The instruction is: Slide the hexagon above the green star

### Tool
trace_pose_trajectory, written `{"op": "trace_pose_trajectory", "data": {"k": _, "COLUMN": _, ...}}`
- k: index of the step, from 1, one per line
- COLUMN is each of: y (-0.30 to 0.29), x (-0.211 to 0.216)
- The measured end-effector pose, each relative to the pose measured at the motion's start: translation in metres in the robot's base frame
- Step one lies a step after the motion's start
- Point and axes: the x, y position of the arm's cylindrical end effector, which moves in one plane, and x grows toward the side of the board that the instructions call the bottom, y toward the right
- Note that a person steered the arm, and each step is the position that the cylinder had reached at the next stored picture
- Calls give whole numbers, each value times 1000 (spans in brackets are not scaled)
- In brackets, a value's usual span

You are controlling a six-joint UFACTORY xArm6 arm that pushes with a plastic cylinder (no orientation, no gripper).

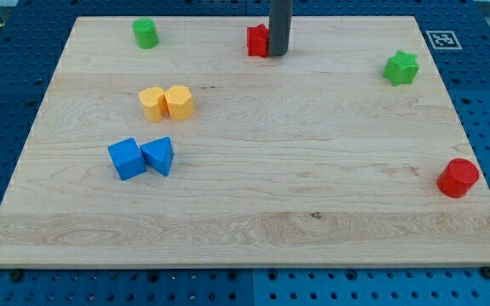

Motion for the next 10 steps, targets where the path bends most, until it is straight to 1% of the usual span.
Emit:
{"op": "trace_pose_trajectory", "data": {"k": 1, "y": 0, "x": 0}}
{"op": "trace_pose_trajectory", "data": {"k": 2, "y": 5, "x": 12}}
{"op": "trace_pose_trajectory", "data": {"k": 3, "y": -9, "x": 34}}
{"op": "trace_pose_trajectory", "data": {"k": 4, "y": -81, "x": 34}}
{"op": "trace_pose_trajectory", "data": {"k": 5, "y": -174, "x": 38}}
{"op": "trace_pose_trajectory", "data": {"k": 6, "y": -243, "x": 53}}
{"op": "trace_pose_trajectory", "data": {"k": 7, "y": -259, "x": 81}}
{"op": "trace_pose_trajectory", "data": {"k": 9, "y": -163, "x": 102}}
{"op": "trace_pose_trajectory", "data": {"k": 10, "y": -156, "x": 98}}
